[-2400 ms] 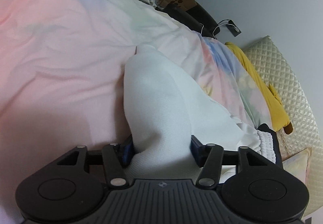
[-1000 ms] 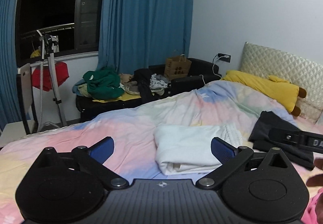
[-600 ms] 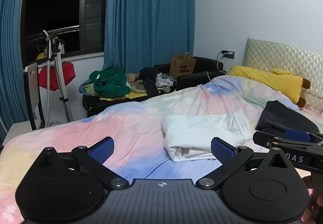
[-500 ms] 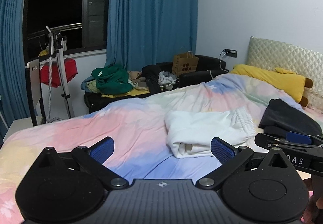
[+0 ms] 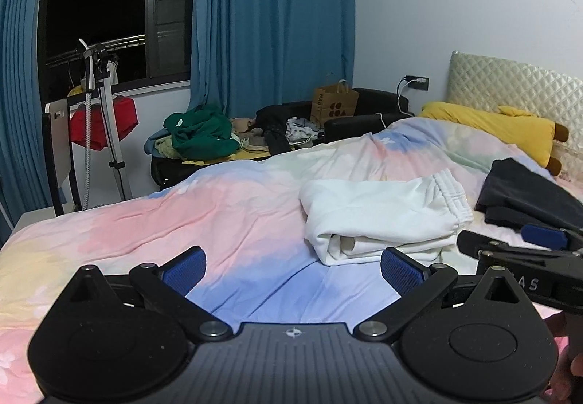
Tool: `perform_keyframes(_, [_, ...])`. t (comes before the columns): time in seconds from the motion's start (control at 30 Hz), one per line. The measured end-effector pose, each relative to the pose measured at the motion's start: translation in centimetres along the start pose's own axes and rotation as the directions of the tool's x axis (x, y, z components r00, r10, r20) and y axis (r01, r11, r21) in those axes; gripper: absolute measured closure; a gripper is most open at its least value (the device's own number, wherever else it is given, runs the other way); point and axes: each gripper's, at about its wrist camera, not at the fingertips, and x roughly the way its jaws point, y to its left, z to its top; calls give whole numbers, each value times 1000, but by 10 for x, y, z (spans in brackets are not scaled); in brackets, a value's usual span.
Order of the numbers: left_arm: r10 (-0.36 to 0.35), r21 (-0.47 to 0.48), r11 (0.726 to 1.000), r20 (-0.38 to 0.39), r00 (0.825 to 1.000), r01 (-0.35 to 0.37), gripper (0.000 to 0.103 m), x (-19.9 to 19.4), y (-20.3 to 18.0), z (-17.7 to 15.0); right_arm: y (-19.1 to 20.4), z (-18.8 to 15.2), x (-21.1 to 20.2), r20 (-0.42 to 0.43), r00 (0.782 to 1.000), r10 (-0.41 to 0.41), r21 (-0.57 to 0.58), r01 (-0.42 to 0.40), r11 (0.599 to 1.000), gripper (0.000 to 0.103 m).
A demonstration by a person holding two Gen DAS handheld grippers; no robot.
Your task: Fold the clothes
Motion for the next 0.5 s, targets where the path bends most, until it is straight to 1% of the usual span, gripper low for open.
perform_keyframes(0.17, [7, -12, 1000, -25, 1000, -7, 0, 8, 3, -7, 2, -2, -4, 27, 999, -24, -14, 24, 1000, 15])
perform_keyframes(0.27, [14, -6, 1000, -18, 1000, -14, 0, 10, 3, -11, 5, -3, -5, 32, 999, -38, -37, 39, 999, 15])
perform_keyframes(0.37, [16, -13, 1000, -7, 1000, -16, 0, 10, 3, -13, 4, -2, -3, 23, 999, -48, -38, 49, 998, 15])
perform_keyframes(0.5, [16, -18, 1000, -3, 1000, -16, 0, 11, 4, -14, -4, -2, 2, 1, 999, -45, -4, 45, 999, 15])
